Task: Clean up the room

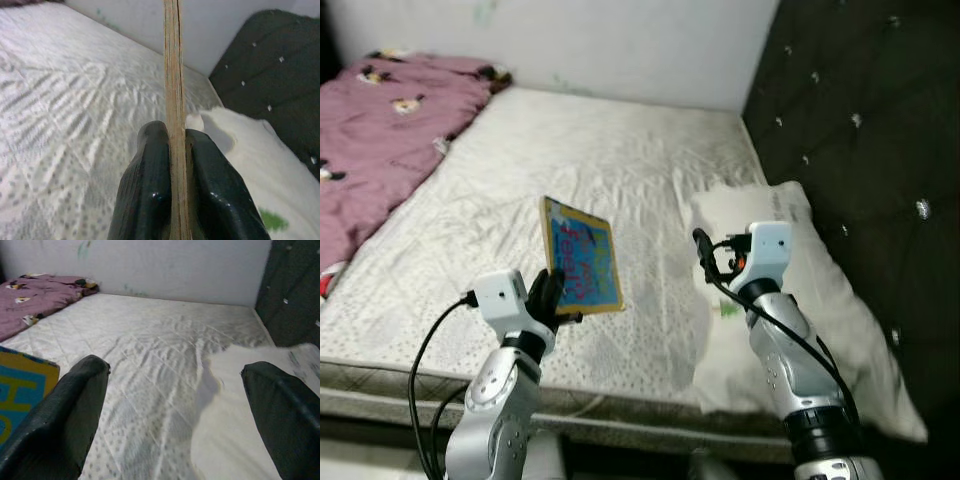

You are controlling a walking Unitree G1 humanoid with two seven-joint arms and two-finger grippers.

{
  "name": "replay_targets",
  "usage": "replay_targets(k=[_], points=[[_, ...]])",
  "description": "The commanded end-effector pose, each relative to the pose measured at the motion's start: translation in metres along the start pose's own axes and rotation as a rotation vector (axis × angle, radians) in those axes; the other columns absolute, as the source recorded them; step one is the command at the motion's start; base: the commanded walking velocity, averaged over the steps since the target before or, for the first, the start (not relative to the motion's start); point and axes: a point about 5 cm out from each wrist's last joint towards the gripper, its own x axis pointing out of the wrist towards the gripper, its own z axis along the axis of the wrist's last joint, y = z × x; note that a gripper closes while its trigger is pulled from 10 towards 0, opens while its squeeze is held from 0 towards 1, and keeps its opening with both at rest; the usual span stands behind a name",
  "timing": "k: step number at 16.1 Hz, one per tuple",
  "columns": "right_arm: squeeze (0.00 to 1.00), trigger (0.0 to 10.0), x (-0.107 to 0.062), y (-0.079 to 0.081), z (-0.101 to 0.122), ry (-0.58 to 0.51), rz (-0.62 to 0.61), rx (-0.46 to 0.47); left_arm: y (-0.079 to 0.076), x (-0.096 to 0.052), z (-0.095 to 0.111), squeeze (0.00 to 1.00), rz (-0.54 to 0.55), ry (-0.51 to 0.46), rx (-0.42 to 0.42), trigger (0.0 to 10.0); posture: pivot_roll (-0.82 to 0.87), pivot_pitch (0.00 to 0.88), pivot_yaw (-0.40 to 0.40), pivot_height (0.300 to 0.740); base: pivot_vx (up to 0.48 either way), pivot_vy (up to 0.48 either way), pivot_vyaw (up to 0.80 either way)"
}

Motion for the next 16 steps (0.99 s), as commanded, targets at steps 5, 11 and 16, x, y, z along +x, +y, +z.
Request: replay_targets(k=[5, 11, 16], points=[[0.0, 10.0, -0.0015, 0.0003, 0.0016, -0.006, 0.017, -0.018, -0.0161, 0.0056, 0.0068, 0.0, -0.039, -0.049, -0.041, 10.0, 0.03, 0.0, -0.062, 0.621, 0.0, 0.0, 0.0], [0.0, 10.0, -0.0014, 0.0027, 0.0004, -0.001, 0.027, -0.023, -0.0181, 0.0077, 0.0072, 0.0, -0.054, -0.051, -0.042, 10.0, 0.03, 0.0, -0.062, 0.621, 0.0, 0.0, 0.0], [0.0, 10.0, -0.0018, 0.0041, 0.0001, 0.0, 0.035, -0.017, -0.0192, 0.0078, 0.0075, 0.0, -0.062, -0.052, -0.046, 10.0, 0.03, 0.0, -0.062, 0.576, 0.0, 0.0, 0.0]])
